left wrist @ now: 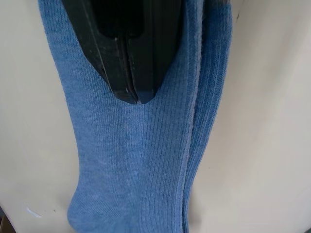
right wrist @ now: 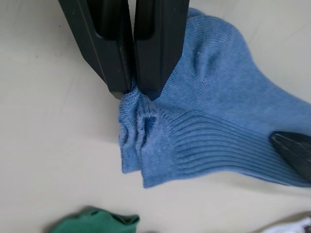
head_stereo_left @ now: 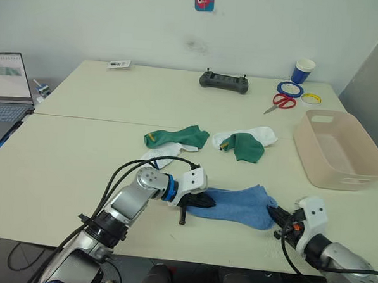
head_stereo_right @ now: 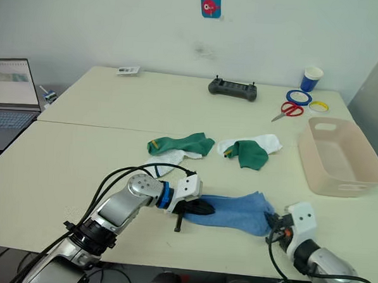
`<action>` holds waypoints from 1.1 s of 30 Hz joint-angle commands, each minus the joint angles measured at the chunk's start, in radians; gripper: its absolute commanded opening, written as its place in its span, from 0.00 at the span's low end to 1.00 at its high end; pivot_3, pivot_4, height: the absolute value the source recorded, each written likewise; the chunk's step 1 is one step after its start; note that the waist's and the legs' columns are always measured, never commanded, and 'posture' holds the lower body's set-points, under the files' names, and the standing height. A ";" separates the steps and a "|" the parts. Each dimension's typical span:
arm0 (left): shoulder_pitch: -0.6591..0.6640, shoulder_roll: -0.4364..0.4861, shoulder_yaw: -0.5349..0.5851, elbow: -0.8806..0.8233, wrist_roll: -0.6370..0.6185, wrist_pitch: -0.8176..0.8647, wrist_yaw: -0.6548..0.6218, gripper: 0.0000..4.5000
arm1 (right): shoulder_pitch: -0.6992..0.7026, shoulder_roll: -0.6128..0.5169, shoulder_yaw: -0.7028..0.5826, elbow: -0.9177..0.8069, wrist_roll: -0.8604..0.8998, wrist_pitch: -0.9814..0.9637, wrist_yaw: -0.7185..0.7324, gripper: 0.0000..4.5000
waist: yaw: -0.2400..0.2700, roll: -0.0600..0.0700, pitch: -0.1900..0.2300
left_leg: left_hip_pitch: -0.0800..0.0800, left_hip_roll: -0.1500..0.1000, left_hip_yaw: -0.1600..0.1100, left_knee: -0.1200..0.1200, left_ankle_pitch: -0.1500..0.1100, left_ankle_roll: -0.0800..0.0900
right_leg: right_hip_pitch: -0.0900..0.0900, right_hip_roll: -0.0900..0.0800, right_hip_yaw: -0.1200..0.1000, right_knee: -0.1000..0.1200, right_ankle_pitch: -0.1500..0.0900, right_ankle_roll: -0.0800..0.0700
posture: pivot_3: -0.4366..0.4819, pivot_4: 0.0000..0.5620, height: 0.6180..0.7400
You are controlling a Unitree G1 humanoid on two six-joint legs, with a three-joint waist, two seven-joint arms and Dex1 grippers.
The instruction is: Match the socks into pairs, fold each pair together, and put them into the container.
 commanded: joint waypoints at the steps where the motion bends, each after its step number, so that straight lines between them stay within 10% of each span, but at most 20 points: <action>1: -0.006 -0.024 -0.027 0.029 0.032 -0.012 0.027 0.00 | -0.033 -0.028 0.009 -0.108 0.118 0.068 0.029 0.01 | 0.000 0.000 0.000 | 0.000 0.000 0.000 0.000 0.000 0.000 | 0.000 0.000 0.000 0.000 0.000 0.000 | 0.48 0.27 1.00; 21: -0.034 0.134 0.033 -0.023 -0.020 0.000 -0.105 0.00 | -0.523 0.101 0.145 0.061 0.480 0.511 -0.167 0.01 | -0.003 0.000 0.001 | -0.001 0.000 -0.001 0.000 0.000 0.000 | -0.001 0.000 0.000 -0.001 0.000 0.000 | 0.48 0.27 1.00; 33: -0.009 0.113 0.023 0.032 0.006 -0.045 -0.080 0.00 | -0.621 0.210 0.308 0.215 0.374 0.475 -0.205 0.01 | -0.004 0.000 0.000 | -0.001 0.000 0.000 0.000 0.000 0.000 | -0.001 0.000 0.000 0.000 0.000 0.000 | 0.48 0.27 1.00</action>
